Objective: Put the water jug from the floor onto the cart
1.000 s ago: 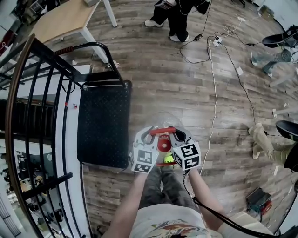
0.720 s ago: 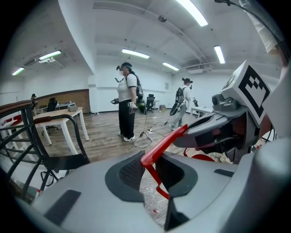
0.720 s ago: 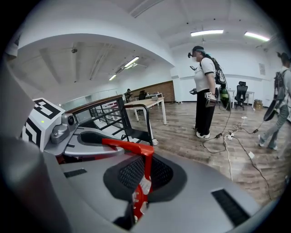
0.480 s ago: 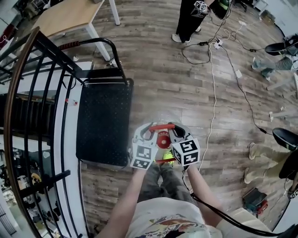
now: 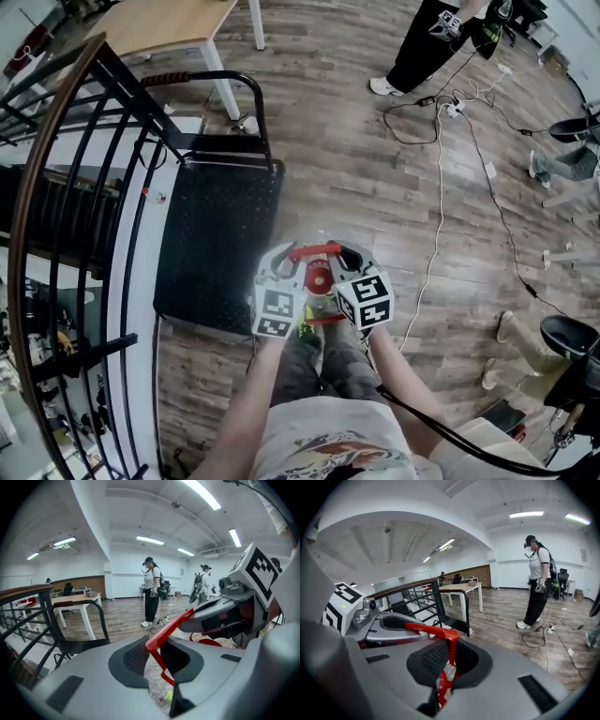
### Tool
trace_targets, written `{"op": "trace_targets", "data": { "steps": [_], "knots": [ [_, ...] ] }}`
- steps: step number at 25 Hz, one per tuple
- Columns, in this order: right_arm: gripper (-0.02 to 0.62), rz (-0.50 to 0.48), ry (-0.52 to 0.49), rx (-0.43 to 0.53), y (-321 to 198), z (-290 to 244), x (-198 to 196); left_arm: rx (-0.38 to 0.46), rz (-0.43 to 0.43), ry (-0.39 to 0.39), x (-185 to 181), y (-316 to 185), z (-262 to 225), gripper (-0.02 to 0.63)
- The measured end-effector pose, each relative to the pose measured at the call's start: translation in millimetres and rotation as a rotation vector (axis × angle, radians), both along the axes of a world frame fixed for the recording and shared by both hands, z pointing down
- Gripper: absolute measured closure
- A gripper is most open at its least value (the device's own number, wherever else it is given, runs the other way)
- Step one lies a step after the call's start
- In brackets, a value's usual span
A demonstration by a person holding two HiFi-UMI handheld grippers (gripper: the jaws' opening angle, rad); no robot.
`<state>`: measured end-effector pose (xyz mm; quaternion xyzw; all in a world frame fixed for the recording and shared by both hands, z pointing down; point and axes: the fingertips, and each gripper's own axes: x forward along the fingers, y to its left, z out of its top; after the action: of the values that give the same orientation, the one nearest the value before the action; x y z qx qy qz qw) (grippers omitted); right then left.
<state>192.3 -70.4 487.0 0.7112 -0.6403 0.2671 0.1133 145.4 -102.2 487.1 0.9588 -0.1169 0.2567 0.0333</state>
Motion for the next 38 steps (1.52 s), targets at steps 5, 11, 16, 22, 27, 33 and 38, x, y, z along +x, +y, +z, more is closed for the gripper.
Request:
{"op": "trace_targets", "data": {
  "steps": [5,11,16,22,27,33,38],
  "knots": [
    [0.575,-0.106,-0.007,0.008,-34.7,-0.4,-21.2,0.0,-0.114,-0.006,-24.8,-28.0,-0.2,0.529],
    [0.575,-0.243,-0.038,0.02,-77.8,-0.2,-35.7,0.01,-0.245,-0.032,-41.9,-65.8,-0.9,0.529],
    [0.575,-0.353,-0.045,0.019,-117.4,5.5,-45.7,0.003,-0.345,-0.048,-53.9,-97.7,5.4,0.529],
    [0.575,-0.474,-0.071,-0.007,-169.3,15.7,-56.7,-0.004,-0.461,-0.073,-65.5,-144.3,15.9,0.529],
    [0.575,-0.566,-0.072,-0.012,-212.8,22.9,-57.3,-0.015,-0.536,-0.074,-65.8,-183.1,22.4,0.529],
    [0.575,-0.66,-0.06,-0.022,-257.5,27.9,-64.0,-0.022,-0.621,-0.061,-72.8,-222.8,31.0,0.529],
    [0.575,-0.695,-0.052,-0.019,-285.3,32.6,-68.4,-0.007,-0.66,-0.054,-77.3,-249.2,35.9,0.529]
  ]
}}
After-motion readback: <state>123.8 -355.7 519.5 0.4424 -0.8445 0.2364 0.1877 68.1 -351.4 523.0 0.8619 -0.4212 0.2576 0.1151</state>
